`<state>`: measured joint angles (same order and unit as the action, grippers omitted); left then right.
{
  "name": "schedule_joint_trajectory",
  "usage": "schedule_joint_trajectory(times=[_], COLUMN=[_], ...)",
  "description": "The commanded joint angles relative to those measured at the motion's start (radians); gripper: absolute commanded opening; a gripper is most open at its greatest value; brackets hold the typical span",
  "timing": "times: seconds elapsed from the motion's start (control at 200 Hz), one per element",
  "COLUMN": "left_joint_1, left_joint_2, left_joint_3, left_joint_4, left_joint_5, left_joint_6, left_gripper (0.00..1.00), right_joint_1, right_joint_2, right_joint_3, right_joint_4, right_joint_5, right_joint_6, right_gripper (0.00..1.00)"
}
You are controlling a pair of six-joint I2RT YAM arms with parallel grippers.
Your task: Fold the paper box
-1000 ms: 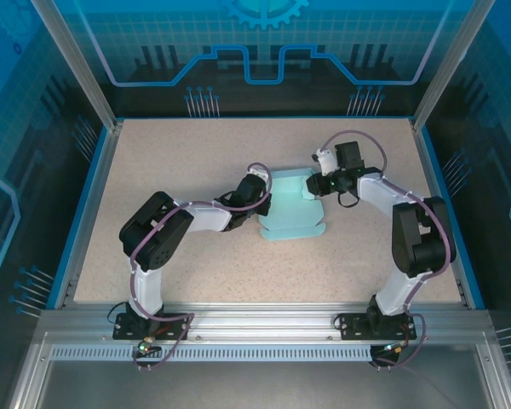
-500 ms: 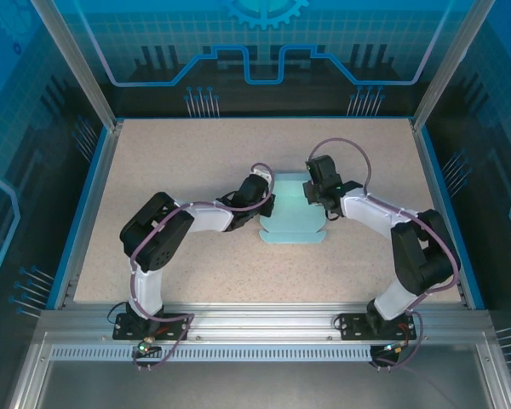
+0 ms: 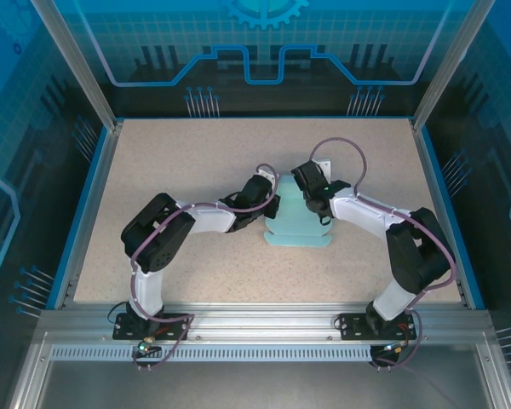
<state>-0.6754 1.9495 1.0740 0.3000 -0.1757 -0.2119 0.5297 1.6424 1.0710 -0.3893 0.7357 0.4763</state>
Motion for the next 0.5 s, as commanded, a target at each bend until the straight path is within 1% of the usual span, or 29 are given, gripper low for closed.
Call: schedule_joint_trajectory(times=[0.0, 0.085, 0.265, 0.495], left_joint_1=[0.006, 0.006, 0.006, 0.007], left_joint_2=[-0.024, -0.024, -0.027, -0.031], left_joint_3=[0.009, 0.010, 0.009, 0.007], left_joint_4=[-0.047, -0.047, -0.046, -0.044], left_joint_5=[-0.007, -0.005, -0.005, -0.005], left_joint_6=[0.010, 0.010, 0.014, 0.016], left_gripper=[0.00, 0.00, 0.00, 0.00], right_joint_1=[-0.022, -0.025, -0.075, -0.110], right_joint_2=[0.009, -0.024, -0.089, -0.107], right_joint_3=[0.016, -0.027, -0.098, -0.162], right_joint_4=[-0.058, 0.022, 0.110, 0.178], right_joint_5=[0.145, 0.062, -0.120, -0.235], right_joint_6=[0.012, -0.033, -0.044, -0.016], right_gripper=[0.14, 0.17, 0.24, 0.33])
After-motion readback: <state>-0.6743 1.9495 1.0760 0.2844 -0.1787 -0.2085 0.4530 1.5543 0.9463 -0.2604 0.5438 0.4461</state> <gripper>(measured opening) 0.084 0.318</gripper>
